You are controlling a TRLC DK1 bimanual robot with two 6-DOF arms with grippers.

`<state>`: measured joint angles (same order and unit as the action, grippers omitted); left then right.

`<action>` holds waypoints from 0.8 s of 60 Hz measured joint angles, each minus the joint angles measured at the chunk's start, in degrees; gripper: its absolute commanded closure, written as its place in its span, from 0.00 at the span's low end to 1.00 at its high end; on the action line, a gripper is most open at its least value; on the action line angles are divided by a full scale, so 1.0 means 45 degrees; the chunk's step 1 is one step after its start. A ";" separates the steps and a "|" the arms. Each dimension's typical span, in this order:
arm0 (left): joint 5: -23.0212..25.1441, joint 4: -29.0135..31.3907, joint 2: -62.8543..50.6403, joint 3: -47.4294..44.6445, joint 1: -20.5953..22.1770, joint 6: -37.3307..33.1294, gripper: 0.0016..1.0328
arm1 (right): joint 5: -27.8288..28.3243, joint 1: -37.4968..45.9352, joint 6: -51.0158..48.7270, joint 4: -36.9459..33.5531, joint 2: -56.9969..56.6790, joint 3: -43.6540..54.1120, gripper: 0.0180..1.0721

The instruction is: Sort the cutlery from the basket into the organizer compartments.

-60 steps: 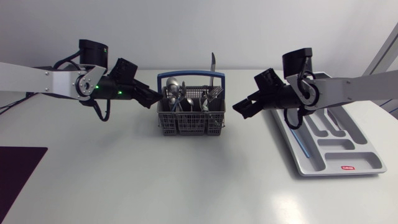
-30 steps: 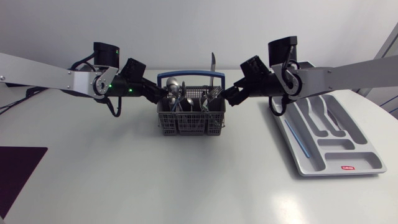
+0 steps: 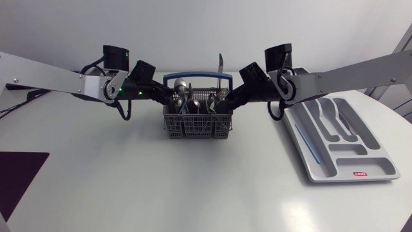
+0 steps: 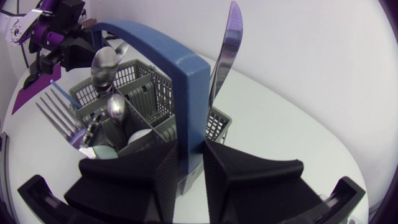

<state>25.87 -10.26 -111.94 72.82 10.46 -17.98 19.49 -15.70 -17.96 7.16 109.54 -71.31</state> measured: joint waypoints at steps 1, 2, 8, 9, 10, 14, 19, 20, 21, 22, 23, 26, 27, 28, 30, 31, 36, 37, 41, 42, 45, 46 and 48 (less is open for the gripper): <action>-0.0034 -0.0005 0.0000 0.0000 0.0034 0.0000 0.78 | -0.0010 0.0000 0.0034 0.0005 0.0000 0.0000 0.95; -0.0053 0.0000 0.0000 0.0000 0.0063 0.0000 0.78 | -0.0015 0.0000 0.0034 0.0005 0.0000 0.0000 0.95; -0.0131 0.0019 0.0010 -0.0034 0.0151 0.0000 0.78 | -0.0049 0.0010 0.0034 0.0034 -0.0039 0.0063 0.95; -0.0131 0.0019 0.0024 -0.0053 0.0160 0.0000 0.78 | -0.0053 0.0010 0.0034 0.0039 -0.0063 0.0092 0.95; -0.0131 0.0019 0.0049 -0.0087 0.0160 0.0000 0.78 | -0.0058 0.0010 0.0034 0.0039 -0.0102 0.0131 0.95; -0.0131 0.0126 0.0233 -0.0301 0.0160 -0.0005 0.77 | -0.0063 0.0010 0.0029 -0.0005 -0.0330 0.0393 0.95; -0.0102 0.0515 0.0646 -0.0617 0.0175 -0.0024 0.77 | -0.0068 -0.0024 0.0024 -0.0068 -0.0777 0.0913 0.95; -0.0087 0.0583 0.0738 -0.0714 0.0185 -0.0063 0.77 | -0.0087 -0.0053 0.0024 -0.0087 -0.0889 0.1039 0.95; -0.0083 0.0636 0.0860 -0.0826 0.0189 -0.0073 0.77 | -0.0102 -0.0083 0.0024 -0.0117 -0.1025 0.1171 0.95; -0.0087 0.0695 0.1005 -0.0986 0.0194 -0.0117 0.77 | -0.0121 -0.0107 0.0024 -0.0189 -0.1200 0.1341 0.95; -0.0073 0.0719 0.1137 -0.1122 0.0194 -0.0126 0.77 | -0.0117 -0.0151 0.0029 -0.0233 -0.1345 0.1481 0.95; -0.0024 0.0860 0.1593 -0.1569 0.0194 -0.0175 0.77 | -0.0131 -0.0262 0.0034 -0.0423 -0.1836 0.1928 0.95; -0.0010 0.0918 0.1792 -0.1768 0.0194 -0.0214 0.77 | -0.0146 -0.0311 0.0044 -0.0515 -0.2045 0.2118 0.95; 0.0015 0.0967 0.1962 -0.1938 0.0194 -0.0248 0.77 | -0.0146 -0.0364 0.0083 -0.0583 -0.2210 0.2259 0.95; 0.0063 0.1035 0.2302 -0.2293 0.0194 -0.0257 0.77 | -0.0146 -0.0452 0.0141 -0.0695 -0.2535 0.2550 0.95; 0.0073 0.1103 0.2526 -0.2511 0.0194 -0.0272 0.77 | -0.0155 -0.0515 0.0175 -0.0733 -0.2744 0.2744 0.95; 0.0165 0.1326 0.3502 -0.3512 0.0194 -0.0330 0.77 | -0.0267 -0.0792 0.0243 -0.0976 -0.3633 0.3551 0.95; 0.0180 0.1360 0.3691 -0.3716 0.0194 -0.0345 0.77 | -0.0301 -0.0855 0.0272 -0.1001 -0.3813 0.3716 0.95; 0.0257 0.1457 0.4527 -0.4609 0.0194 -0.0359 0.77 | -0.0423 -0.1141 0.0325 -0.1180 -0.4585 0.4381 0.95; 0.0272 0.1467 0.4765 -0.4818 0.0194 -0.0359 0.77 | -0.0457 -0.1219 0.0330 -0.1224 -0.4770 0.4537 0.95; 0.0384 0.1511 0.5435 -0.5489 0.0194 -0.0369 0.77 | -0.0636 -0.1481 0.0427 -0.1307 -0.5367 0.5056 0.95; 0.0432 0.1511 0.5629 -0.5693 0.0194 -0.0393 0.77 | -0.0719 -0.1579 0.0471 -0.1321 -0.5557 0.5207 0.95; 0.0520 0.1506 0.5989 -0.6086 0.0194 -0.0403 0.77 | -0.0884 -0.1768 0.0525 -0.1355 -0.5906 0.5513 0.95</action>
<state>28.21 -3.49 -84.99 45.43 11.33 -19.79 15.51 -23.66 -15.59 1.06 82.96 -46.50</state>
